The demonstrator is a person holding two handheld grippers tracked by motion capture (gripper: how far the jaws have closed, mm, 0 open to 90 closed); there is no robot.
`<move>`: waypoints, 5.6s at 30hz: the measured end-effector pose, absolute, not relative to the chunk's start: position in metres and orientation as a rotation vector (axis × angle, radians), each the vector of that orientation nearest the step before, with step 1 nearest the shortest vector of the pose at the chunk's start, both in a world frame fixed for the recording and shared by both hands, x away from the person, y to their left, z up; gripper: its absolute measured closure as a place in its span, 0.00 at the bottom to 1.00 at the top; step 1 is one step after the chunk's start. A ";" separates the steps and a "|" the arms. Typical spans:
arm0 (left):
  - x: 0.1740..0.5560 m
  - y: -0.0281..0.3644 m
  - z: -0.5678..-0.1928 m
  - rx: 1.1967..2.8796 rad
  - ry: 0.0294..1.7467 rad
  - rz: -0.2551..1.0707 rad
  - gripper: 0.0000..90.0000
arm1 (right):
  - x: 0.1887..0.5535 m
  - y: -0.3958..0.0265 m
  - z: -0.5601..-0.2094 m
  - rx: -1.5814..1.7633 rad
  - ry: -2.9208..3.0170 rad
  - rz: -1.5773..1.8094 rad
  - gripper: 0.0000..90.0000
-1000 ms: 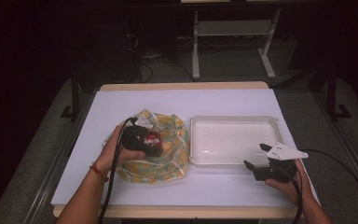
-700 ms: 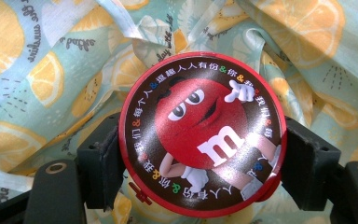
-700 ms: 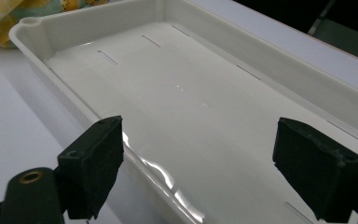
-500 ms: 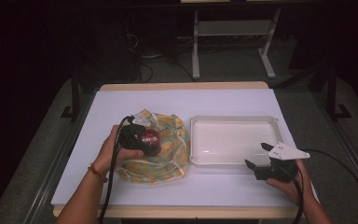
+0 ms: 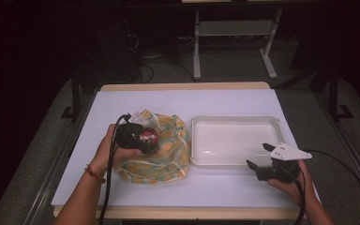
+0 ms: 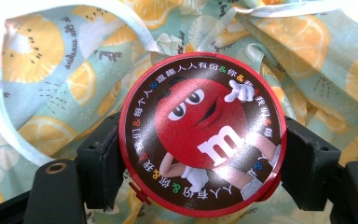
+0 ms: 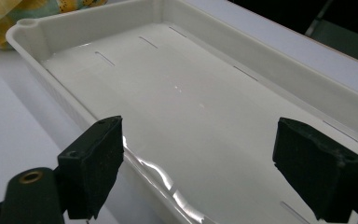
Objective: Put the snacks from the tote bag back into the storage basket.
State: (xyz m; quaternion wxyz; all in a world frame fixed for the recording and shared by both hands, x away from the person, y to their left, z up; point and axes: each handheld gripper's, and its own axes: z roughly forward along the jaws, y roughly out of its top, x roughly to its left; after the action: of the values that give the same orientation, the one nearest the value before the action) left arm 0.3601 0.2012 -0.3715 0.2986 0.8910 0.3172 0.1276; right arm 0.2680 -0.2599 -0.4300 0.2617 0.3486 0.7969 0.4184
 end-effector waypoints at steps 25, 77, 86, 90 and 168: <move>0.357 0.209 -0.357 2.304 0.876 0.353 0.28 | 0.268 -0.260 -0.430 0.950 2.154 1.137 0.17; 0.362 0.180 -0.314 2.285 0.869 0.404 0.28 | 0.267 -0.263 -0.428 0.964 2.133 1.144 0.17; 0.364 0.173 -0.310 2.297 0.858 0.405 0.28 | 0.267 -0.264 -0.427 0.964 2.126 1.155 0.17; 0.364 0.169 -0.308 2.310 0.846 0.402 0.28 | 0.266 -0.264 -0.426 0.962 2.123 1.161 0.17; 0.381 0.049 -0.318 2.435 0.684 0.295 0.28 | 0.266 -0.263 -0.427 0.961 2.125 1.162 0.17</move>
State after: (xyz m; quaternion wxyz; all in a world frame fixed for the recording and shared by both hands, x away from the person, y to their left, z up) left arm 0.3806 0.0494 -0.3183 0.2933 0.9142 0.2568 0.1106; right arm 0.2664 -0.2634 -0.4266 0.2648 0.3557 0.7865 0.4299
